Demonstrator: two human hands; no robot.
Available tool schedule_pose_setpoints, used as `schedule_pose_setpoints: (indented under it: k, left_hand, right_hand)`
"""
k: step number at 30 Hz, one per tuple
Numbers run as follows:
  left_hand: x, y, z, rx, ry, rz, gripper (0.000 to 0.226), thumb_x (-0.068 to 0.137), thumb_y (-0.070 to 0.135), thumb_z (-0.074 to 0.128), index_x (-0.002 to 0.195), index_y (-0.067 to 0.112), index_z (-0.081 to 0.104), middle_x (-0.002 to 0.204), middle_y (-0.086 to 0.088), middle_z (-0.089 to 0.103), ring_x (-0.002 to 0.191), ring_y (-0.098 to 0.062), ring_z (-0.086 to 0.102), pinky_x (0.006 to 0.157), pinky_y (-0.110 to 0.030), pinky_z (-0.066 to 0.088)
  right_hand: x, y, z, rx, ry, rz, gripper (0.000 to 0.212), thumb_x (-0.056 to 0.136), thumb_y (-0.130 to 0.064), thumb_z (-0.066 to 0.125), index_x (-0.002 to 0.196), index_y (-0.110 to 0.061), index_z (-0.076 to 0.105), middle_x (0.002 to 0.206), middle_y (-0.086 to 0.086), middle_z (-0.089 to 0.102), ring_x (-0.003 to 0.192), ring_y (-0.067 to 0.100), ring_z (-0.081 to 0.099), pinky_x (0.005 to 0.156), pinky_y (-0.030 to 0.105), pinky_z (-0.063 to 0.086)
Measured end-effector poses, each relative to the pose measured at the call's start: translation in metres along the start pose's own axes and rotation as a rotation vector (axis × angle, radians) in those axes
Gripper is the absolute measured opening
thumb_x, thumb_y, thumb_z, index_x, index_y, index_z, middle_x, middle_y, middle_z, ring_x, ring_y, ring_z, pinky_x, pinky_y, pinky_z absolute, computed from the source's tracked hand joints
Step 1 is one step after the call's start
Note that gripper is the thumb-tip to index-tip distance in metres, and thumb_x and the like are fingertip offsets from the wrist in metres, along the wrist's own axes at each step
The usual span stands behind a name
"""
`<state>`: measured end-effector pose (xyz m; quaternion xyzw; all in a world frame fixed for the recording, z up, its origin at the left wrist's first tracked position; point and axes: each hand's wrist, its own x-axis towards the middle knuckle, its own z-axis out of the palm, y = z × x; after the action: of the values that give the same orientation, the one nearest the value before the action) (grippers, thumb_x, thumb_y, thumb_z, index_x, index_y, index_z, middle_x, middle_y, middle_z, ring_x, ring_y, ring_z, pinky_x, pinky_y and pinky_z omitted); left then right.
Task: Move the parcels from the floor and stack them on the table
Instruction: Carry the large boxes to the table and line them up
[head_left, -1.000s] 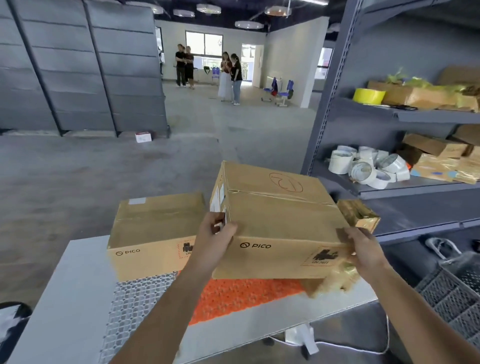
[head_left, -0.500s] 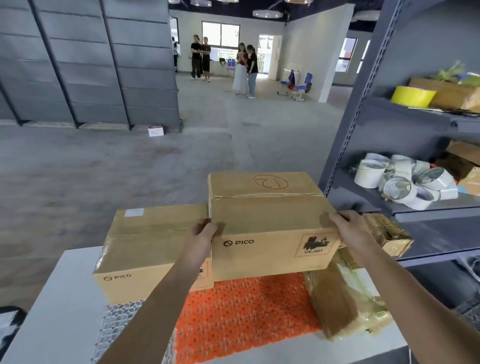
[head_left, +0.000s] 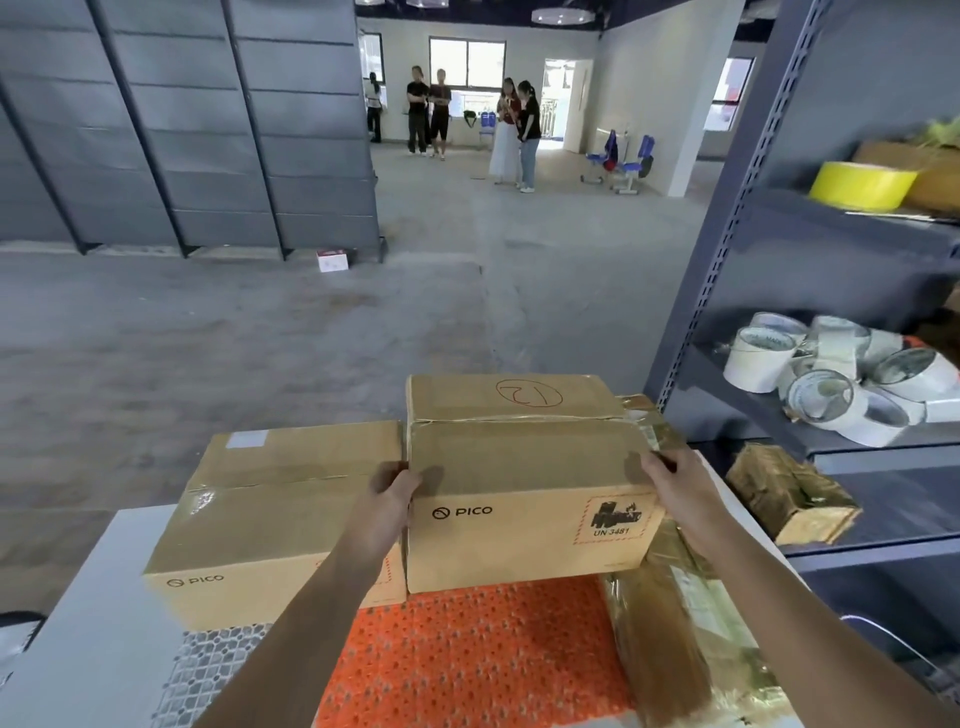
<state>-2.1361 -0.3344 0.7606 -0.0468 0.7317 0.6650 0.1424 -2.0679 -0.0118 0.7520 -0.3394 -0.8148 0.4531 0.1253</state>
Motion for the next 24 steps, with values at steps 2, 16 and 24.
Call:
schedule_pose_setpoints:
  k: [2,16,24]
  left_hand:
    - [0.003,-0.003,0.003,0.010,0.008,-0.017,0.034,0.074,0.037,0.053,0.099,0.016,0.061,0.074,-0.007,0.055,0.069,-0.021,0.051,0.070,-0.033,0.037]
    - [0.052,-0.040,0.009,0.327,0.044,-0.004,0.026,0.093,0.005,0.046,0.109,0.014,0.064,0.089,-0.008,0.064,0.067,-0.019,0.053,0.056,-0.024,0.037]
    - [0.062,-0.046,0.013,0.494,0.087,0.068,0.034,0.095,0.007,0.044,0.125,0.013,0.059,0.096,-0.007,0.063,0.064,-0.014,0.052,0.052,-0.025,0.037]
  right_hand:
    - [0.002,0.003,0.001,-0.042,-0.027,-0.011,0.030,0.098,-0.039,0.048,0.114,-0.013,0.051,0.090,0.001,0.060,0.079,0.018,0.059,0.062,0.032,0.042]
    - [0.036,0.028,0.035,-0.435,-0.262,-0.081,0.030,0.098,-0.041,0.047,0.095,-0.015,0.059,0.081,0.005,0.065,0.066,0.017,0.061,0.054,0.026,0.043]
    - [0.041,0.033,0.051,-0.612,-0.165,-0.195,0.025,0.098,-0.033,0.048,0.096,-0.012,0.061,0.082,0.002,0.060,0.071,0.016,0.060,0.064,0.032,0.054]
